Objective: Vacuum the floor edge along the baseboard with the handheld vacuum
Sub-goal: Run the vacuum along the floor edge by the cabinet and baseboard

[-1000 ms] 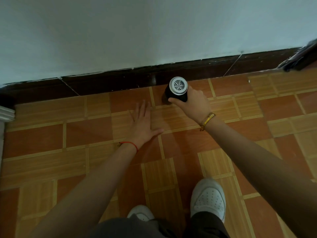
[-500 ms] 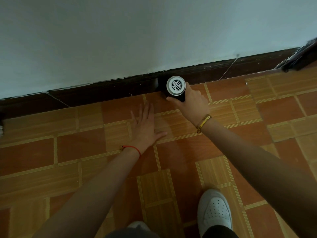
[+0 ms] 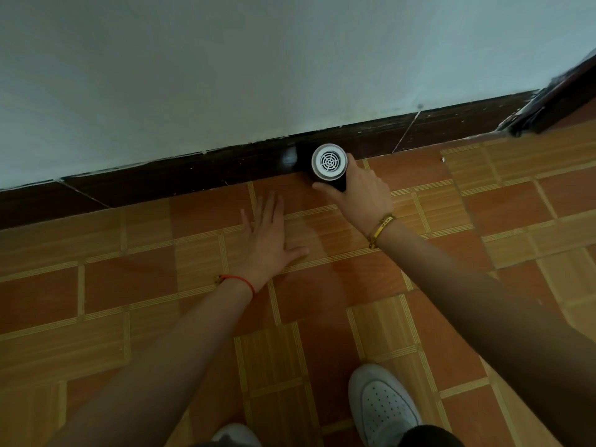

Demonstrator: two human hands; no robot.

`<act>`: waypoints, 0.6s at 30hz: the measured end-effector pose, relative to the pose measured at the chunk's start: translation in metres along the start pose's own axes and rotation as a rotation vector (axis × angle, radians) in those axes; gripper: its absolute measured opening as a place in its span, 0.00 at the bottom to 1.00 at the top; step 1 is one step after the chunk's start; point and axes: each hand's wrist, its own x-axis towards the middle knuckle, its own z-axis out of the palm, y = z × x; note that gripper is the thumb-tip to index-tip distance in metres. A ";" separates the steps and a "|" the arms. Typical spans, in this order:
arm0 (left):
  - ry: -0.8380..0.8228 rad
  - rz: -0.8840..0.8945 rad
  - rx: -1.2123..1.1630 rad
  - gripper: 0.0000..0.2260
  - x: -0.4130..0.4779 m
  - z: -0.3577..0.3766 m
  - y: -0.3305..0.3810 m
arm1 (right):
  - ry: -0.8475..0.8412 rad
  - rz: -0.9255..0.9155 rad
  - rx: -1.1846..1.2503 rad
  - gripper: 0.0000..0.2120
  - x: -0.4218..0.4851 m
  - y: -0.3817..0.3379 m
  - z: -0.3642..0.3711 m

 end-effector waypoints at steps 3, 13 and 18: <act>0.003 -0.001 0.003 0.52 -0.002 0.001 0.008 | -0.023 -0.015 0.019 0.32 -0.001 0.002 0.002; -0.052 0.134 0.150 0.43 -0.012 0.004 0.022 | -0.023 0.073 0.028 0.35 0.006 0.041 -0.018; -0.091 0.322 0.400 0.42 -0.004 -0.018 0.019 | -0.052 0.044 0.070 0.33 0.007 0.053 -0.025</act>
